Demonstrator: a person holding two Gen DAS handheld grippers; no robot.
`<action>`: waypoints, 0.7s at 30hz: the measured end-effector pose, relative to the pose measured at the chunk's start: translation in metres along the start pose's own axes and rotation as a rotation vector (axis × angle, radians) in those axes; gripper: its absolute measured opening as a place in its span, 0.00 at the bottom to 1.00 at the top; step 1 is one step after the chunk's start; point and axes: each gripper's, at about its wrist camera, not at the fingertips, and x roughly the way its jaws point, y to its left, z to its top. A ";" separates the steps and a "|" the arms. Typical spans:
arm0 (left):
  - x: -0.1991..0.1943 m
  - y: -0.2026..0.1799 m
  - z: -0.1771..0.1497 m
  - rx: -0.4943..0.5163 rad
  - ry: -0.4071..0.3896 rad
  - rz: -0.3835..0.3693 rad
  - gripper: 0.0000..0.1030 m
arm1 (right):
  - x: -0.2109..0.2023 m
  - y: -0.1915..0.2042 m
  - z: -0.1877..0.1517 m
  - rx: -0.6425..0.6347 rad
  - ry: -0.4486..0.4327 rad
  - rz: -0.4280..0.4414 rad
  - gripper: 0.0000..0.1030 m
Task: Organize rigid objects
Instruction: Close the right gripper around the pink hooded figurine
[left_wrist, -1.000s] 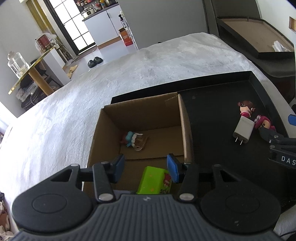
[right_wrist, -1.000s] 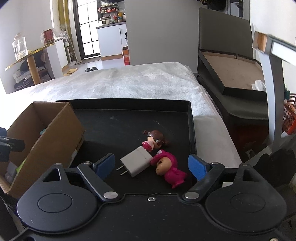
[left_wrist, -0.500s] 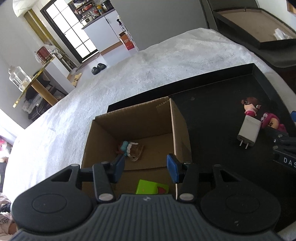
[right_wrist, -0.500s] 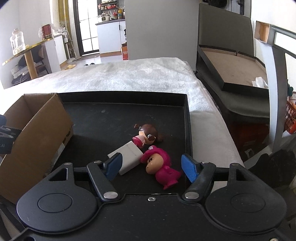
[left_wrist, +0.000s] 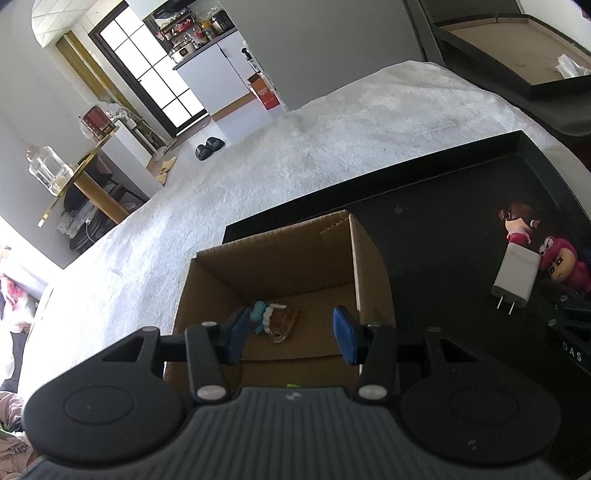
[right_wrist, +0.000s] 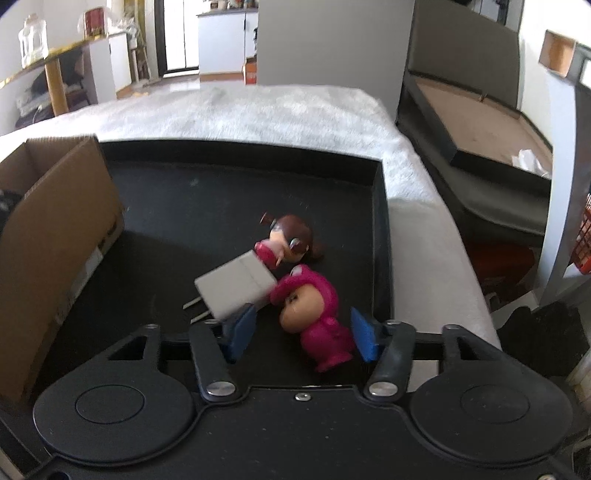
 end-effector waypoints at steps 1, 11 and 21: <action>0.000 0.001 -0.001 -0.003 0.004 0.001 0.47 | -0.002 0.000 -0.001 -0.005 0.004 0.002 0.47; 0.005 0.008 -0.011 -0.050 0.047 -0.030 0.29 | -0.008 0.000 -0.009 0.022 0.060 0.045 0.34; 0.008 0.000 -0.010 -0.041 0.044 -0.026 0.18 | -0.019 0.003 -0.002 0.002 -0.012 0.015 0.42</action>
